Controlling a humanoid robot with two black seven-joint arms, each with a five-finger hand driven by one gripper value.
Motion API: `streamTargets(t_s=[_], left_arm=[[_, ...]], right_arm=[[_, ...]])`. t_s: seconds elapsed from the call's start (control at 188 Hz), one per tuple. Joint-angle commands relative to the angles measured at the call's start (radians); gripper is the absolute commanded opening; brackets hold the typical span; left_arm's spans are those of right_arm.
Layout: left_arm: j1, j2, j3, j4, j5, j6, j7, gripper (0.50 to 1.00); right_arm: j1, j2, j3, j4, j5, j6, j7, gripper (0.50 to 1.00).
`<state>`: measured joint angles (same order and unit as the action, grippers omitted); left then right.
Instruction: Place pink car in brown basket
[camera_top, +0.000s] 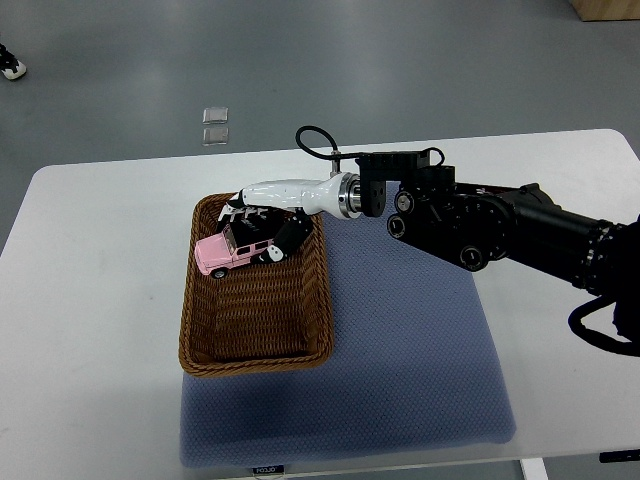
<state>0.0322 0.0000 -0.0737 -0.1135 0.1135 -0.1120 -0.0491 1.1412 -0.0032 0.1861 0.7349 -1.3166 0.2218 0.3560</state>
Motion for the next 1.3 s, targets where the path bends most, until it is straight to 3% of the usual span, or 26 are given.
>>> streamTargets(t_s=[0.0,0.261,0.325,0.341,0.346,0.352,0.357,0.362,0.394,0.474,0.64,0.805,0.943,1.119,1.295], left_arm=[[0.0,0.0,0.0,0.0,0.0,0.0,0.0,1.0],[0.0,0.0,0.0,0.0,0.0,0.0,0.0,1.0],[0.0,0.0,0.0,0.0,0.0,0.0,0.0,1.0],[0.0,0.0,0.0,0.0,0.0,0.0,0.0,1.0],[0.0,0.0,0.0,0.0,0.0,0.0,0.0,1.0],[0.0,0.0,0.0,0.0,0.0,0.0,0.0,1.0],[0.0,0.0,0.0,0.0,0.0,0.0,0.0,1.0],[0.0,0.0,0.0,0.0,0.0,0.0,0.0,1.0],[0.0,0.0,0.0,0.0,0.0,0.0,0.0,1.0],[0.0,0.0,0.0,0.0,0.0,0.0,0.0,1.0],[0.0,0.0,0.0,0.0,0.0,0.0,0.0,1.0],[0.0,0.0,0.0,0.0,0.0,0.0,0.0,1.0],[0.0,0.0,0.0,0.0,0.0,0.0,0.0,1.0],[0.0,0.0,0.0,0.0,0.0,0.0,0.0,1.0],[0.0,0.0,0.0,0.0,0.0,0.0,0.0,1.0]], right_arm=[[-0.014,0.003,-0.002,-0.022,-0.001,-0.005,-0.006,0.5],[-0.04,0.003,-0.023,-0.042,-0.004,-0.005,-0.006,0.502],[-0.043,0.003,-0.022,-0.042,-0.004,-0.005,-0.006,0.599],[-0.044,0.003,-0.022,-0.042,-0.004,-0.007,-0.006,0.662],[-0.044,0.003,-0.022,-0.042,-0.004,-0.007,-0.006,0.662],[-0.044,0.003,-0.022,-0.042,-0.004,-0.007,-0.006,0.7],[-0.044,0.003,-0.022,-0.042,-0.004,-0.007,-0.006,0.701],[-0.046,0.003,-0.022,-0.042,-0.004,-0.009,-0.006,0.741],[-0.047,0.003,-0.02,-0.042,0.0,-0.016,-0.006,0.829],[-0.047,0.003,-0.02,-0.04,0.004,-0.038,-0.005,0.895],[-0.04,0.0,-0.002,-0.039,0.039,-0.018,-0.005,0.895],[-0.032,-0.069,0.038,-0.039,0.26,0.051,-0.012,0.895],[-0.028,-0.144,0.102,-0.039,0.462,0.067,-0.089,0.897],[-0.034,-0.236,0.133,-0.042,0.776,0.129,-0.246,0.899],[-0.066,-0.278,0.135,-0.071,0.993,0.16,-0.27,0.899]])
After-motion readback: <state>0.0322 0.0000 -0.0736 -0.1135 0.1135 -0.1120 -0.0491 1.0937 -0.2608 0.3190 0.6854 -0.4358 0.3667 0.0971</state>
